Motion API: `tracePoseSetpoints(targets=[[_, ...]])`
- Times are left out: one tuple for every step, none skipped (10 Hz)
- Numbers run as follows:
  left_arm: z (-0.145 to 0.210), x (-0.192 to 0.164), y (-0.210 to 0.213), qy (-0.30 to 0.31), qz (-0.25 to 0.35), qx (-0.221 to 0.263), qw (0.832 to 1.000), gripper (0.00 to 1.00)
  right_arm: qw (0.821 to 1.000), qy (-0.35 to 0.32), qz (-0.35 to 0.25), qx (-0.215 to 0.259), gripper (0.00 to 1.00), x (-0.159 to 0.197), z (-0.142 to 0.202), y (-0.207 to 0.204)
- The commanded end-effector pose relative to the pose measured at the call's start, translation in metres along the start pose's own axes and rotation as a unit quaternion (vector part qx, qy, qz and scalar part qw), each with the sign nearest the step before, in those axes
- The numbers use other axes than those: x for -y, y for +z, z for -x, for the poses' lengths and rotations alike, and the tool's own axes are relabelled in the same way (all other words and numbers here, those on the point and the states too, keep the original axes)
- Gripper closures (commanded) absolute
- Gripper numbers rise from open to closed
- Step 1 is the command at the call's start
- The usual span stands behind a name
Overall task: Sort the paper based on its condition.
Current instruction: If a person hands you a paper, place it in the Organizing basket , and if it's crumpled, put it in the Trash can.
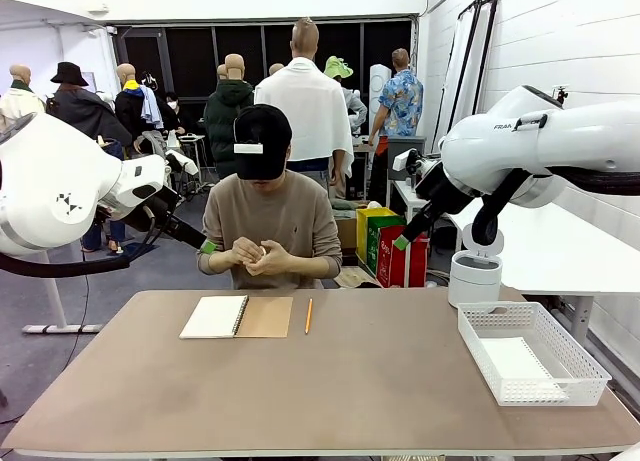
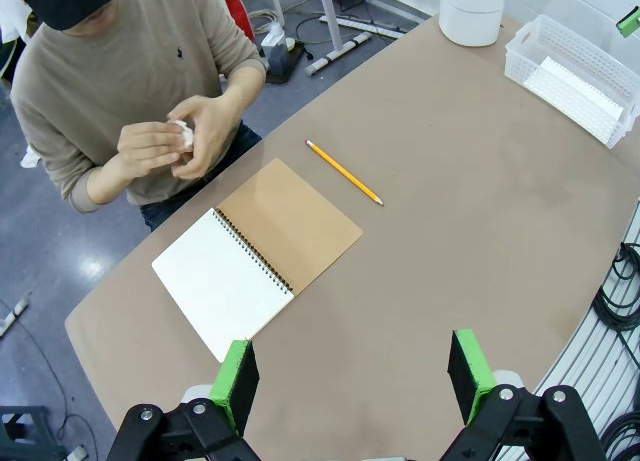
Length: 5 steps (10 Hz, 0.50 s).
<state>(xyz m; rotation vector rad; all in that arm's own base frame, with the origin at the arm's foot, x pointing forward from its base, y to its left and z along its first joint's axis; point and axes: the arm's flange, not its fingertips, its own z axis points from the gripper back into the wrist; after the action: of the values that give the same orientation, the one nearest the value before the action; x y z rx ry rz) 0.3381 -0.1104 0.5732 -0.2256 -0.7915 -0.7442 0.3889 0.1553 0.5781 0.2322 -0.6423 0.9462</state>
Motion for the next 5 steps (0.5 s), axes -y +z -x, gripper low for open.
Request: tracePoseSetpoints(targets=[[0.0008, -0.0009, 0.0002, 0.002, 0.003, 0.000, 1.000, 0.00, 1.000, 0.001, -0.006, -0.004, 0.00, 0.0018, -0.0025, -0.0007], [0.0008, -0.0009, 0.0002, 0.002, 0.003, 0.000, 1.000, 0.00, 1.000, 0.001, -0.006, -0.004, 0.00, 0.0018, -0.0025, -0.0007], [0.0008, -0.0009, 0.0002, 0.002, 0.003, 0.000, 1.000, 0.00, 1.000, 0.001, -0.006, -0.004, 0.00, 0.0018, -0.0025, -0.0007], [0.0008, -0.0009, 0.0002, 0.002, 0.003, 0.000, 1.000, 0.00, 1.000, 0.001, -0.006, -0.004, 0.00, 0.0018, -0.0025, -0.0007], [0.0008, -0.0009, 0.0002, 0.002, 0.003, 0.000, 1.000, 0.00, 1.000, 0.001, -0.006, -0.004, 0.00, 0.0018, -0.0025, -0.0007]])
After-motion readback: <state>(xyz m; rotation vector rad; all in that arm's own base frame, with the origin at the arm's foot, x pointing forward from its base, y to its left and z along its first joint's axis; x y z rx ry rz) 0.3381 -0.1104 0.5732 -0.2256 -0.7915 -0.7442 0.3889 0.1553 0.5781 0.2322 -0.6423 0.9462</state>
